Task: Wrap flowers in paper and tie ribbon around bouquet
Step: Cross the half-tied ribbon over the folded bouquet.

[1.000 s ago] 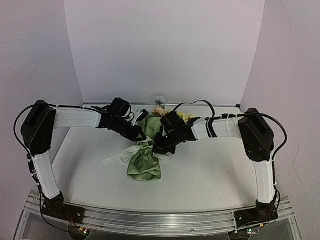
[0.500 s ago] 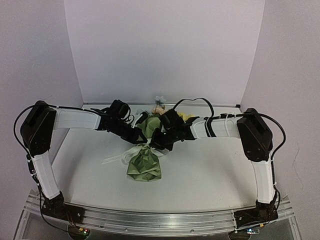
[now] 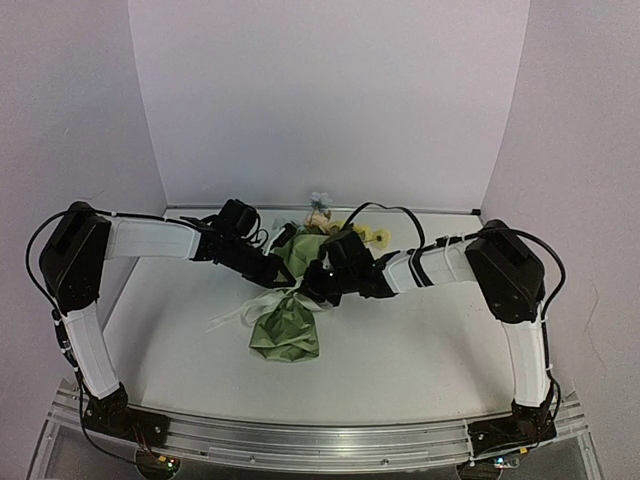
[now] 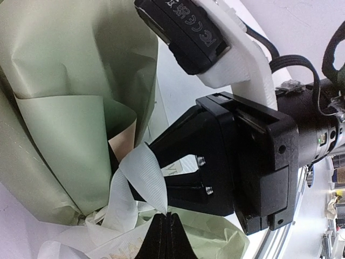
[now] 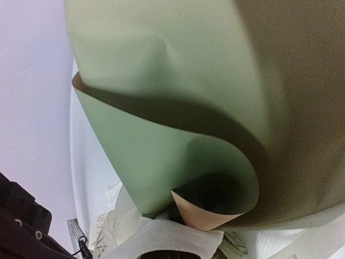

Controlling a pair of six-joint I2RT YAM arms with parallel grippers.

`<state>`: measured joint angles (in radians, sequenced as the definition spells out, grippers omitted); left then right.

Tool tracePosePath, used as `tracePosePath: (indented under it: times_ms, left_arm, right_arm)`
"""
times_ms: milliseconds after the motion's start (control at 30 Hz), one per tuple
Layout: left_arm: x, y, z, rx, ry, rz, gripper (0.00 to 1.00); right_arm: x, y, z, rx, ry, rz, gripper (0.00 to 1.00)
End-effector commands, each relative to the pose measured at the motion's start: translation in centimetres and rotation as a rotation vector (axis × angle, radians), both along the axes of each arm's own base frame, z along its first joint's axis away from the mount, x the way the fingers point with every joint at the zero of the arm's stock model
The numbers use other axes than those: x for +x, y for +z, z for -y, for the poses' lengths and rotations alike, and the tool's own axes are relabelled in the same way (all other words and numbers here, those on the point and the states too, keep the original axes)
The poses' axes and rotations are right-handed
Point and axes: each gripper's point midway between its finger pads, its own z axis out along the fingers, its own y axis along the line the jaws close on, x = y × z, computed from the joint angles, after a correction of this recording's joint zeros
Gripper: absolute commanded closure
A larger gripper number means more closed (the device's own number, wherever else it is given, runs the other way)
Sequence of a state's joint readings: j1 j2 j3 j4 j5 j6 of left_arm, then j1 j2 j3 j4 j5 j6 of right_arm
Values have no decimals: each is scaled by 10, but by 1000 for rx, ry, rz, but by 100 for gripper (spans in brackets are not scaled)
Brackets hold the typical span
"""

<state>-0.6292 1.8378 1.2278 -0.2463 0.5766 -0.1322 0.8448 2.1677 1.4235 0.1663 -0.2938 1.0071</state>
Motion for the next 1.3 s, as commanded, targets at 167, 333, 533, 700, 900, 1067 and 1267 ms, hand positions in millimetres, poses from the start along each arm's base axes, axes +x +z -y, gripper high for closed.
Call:
tracePosePath:
  times_ms: [167,333,533,700,900,1067,1267]
  left_arm:
    - [-3,-7,-2,-2,37,-62,100]
    - [-1,0,-3,-18,56,-55,100]
    - [4,1,-5,-31,82,-64,100]
    - [10,-10,-6,-2,114,-82,98]
    - [11,-9,-6,-7,122,-86,93]
    - [16,-1,-11,-2,156,-47,83]
    - [23,20,-17,-34,183,1,74]
  right_arm:
    - [10,34,-15,222,4,164,100]
    - [12,37,-17,233,12,192,100]
    - [13,39,-21,267,29,249,100]
    - [17,30,-24,310,29,234,100]
    - [18,28,-28,323,43,239,100]
    - [18,26,-26,316,38,241,100]
    - [18,23,-26,312,38,238,100]
